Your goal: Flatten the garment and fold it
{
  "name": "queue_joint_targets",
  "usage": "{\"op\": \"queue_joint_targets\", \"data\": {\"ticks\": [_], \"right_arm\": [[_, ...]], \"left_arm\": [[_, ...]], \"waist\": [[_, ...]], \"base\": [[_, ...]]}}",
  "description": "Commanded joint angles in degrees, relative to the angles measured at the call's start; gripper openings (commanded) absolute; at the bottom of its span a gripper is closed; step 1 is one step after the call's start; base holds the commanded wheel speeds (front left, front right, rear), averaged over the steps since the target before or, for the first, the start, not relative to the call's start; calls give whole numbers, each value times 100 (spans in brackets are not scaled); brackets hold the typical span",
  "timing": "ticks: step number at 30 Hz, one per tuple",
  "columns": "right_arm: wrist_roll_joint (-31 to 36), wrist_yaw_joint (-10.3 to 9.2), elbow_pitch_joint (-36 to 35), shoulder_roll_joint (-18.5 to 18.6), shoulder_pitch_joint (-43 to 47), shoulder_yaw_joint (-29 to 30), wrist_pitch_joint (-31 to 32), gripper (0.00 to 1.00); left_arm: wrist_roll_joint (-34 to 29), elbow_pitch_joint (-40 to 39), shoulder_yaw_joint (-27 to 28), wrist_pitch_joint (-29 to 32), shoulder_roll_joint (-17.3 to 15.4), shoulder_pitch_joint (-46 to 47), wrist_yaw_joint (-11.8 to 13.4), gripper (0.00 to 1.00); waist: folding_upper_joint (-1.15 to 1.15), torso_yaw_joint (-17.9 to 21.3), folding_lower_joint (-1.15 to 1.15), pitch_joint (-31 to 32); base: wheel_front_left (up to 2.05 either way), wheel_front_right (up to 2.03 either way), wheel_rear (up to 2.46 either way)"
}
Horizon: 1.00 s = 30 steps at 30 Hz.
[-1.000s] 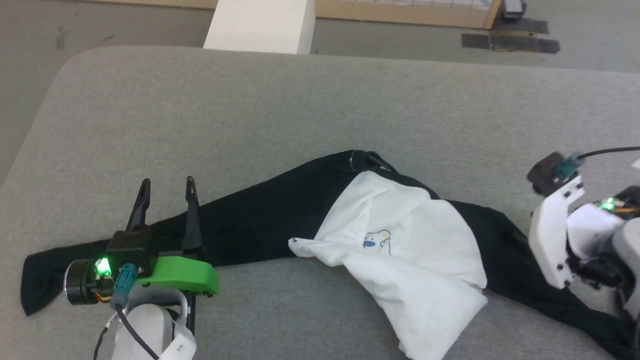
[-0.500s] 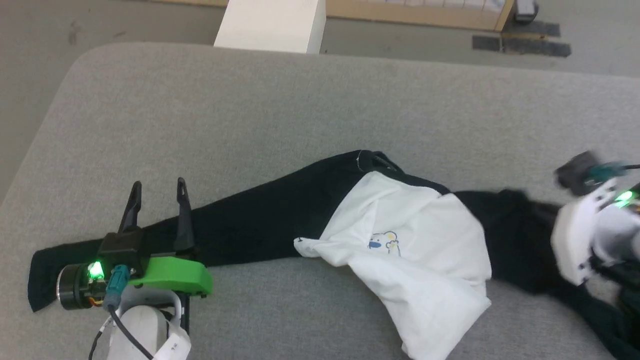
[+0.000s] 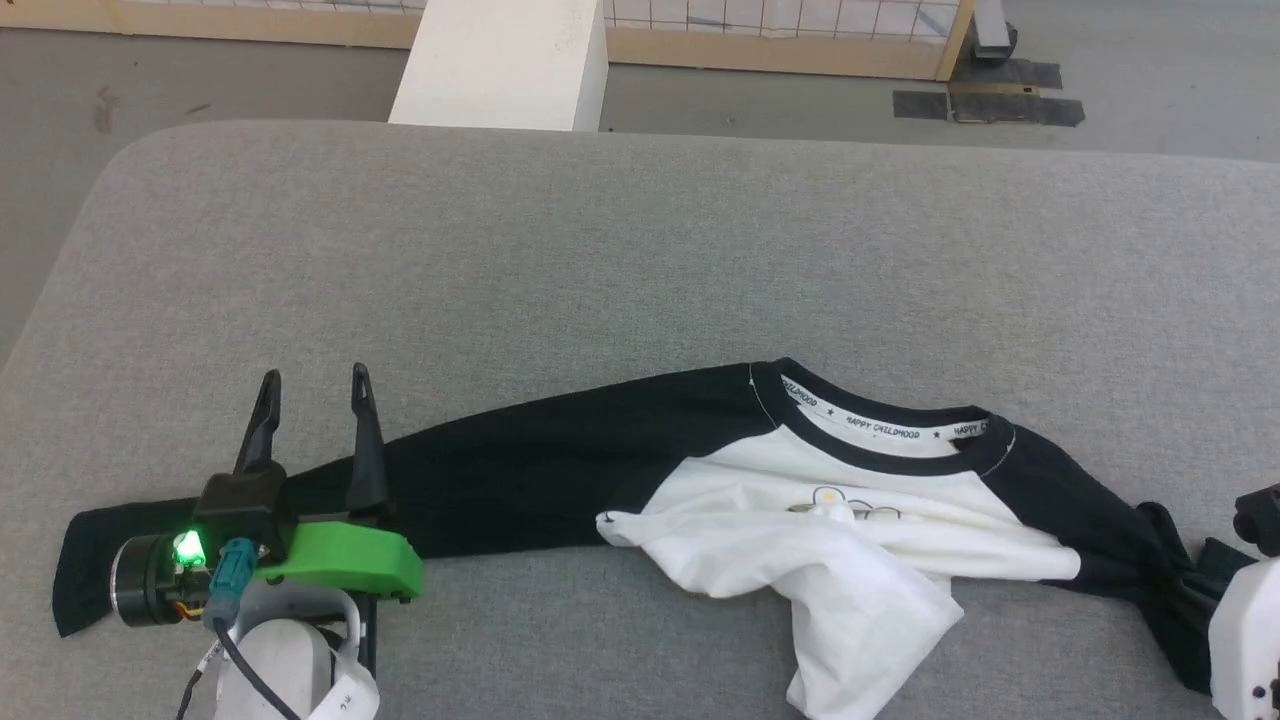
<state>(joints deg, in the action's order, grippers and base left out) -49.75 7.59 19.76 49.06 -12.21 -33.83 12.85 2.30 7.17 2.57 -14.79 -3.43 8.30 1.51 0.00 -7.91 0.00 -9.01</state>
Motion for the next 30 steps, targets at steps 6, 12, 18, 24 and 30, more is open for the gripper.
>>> {"op": "queue_joint_targets", "data": {"ticks": [6,12,18,24,30], "right_arm": [[431,-10,163,-447,-128,404,-644,100],[779,-10,-593,-513,-85,1163,-1314,100],[1468,-10,-1324,-868,255,2287,-1623,100],[2359,-10,-1774,-1627,474,2995,-1767,100],[2756,-10,-1954,-2170,555,3133,-1752,100]], "left_arm": [[-124,109,-89,-21,-147,295,-182,100],[-194,544,-365,9,-531,972,-606,100],[68,1109,-1441,1181,-896,2234,-890,100],[1730,1328,-3753,3036,-1663,3422,-898,100],[3367,1259,-5588,4685,-2473,4424,-899,100]], "waist": [[0,129,0,20],[0,292,0,200],[0,428,0,178],[0,639,0,-72],[0,931,0,-406]], "base": [[0,0,0],[0,0,0],[0,0,0],[0,0,0],[0,0,0]]}}
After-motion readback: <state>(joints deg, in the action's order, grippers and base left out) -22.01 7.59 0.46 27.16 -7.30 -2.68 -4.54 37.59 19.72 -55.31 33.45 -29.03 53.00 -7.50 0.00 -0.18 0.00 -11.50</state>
